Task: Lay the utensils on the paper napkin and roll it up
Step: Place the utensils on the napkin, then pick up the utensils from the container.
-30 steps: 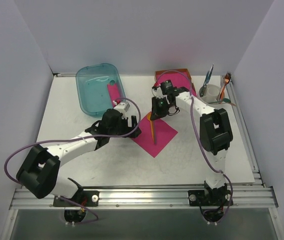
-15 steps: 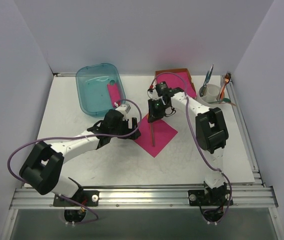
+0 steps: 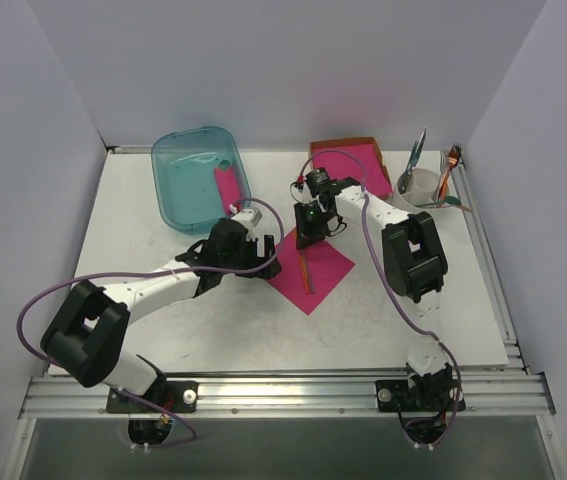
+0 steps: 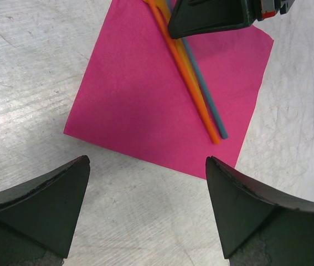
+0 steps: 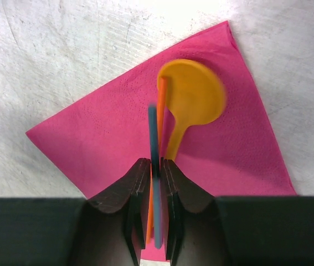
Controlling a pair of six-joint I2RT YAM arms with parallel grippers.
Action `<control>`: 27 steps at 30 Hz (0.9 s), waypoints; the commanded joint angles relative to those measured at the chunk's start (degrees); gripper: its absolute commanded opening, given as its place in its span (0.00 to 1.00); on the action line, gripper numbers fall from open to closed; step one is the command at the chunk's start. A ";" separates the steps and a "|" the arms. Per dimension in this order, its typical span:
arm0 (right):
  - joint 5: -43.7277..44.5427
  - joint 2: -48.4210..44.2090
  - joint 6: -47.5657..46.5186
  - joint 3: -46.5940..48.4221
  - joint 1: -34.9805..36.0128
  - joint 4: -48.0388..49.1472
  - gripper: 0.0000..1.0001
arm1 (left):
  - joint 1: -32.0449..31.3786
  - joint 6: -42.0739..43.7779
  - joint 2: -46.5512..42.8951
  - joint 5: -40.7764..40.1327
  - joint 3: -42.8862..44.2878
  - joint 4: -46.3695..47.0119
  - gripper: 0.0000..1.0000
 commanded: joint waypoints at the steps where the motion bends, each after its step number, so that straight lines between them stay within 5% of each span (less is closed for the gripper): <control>1: 1.65 0.49 0.46 2.49 0.53 -1.56 0.15 | 0.15 0.08 0.19 0.87 2.41 0.78 0.94; 18: 6.83 -5.65 1.60 2.41 -0.87 -0.16 0.25 | 0.15 0.35 0.37 1.75 2.14 1.40 0.94; 27: 13.23 -21.74 3.63 -3.13 -14.40 6.69 0.25 | 0.06 0.43 -0.42 2.10 1.71 2.01 0.94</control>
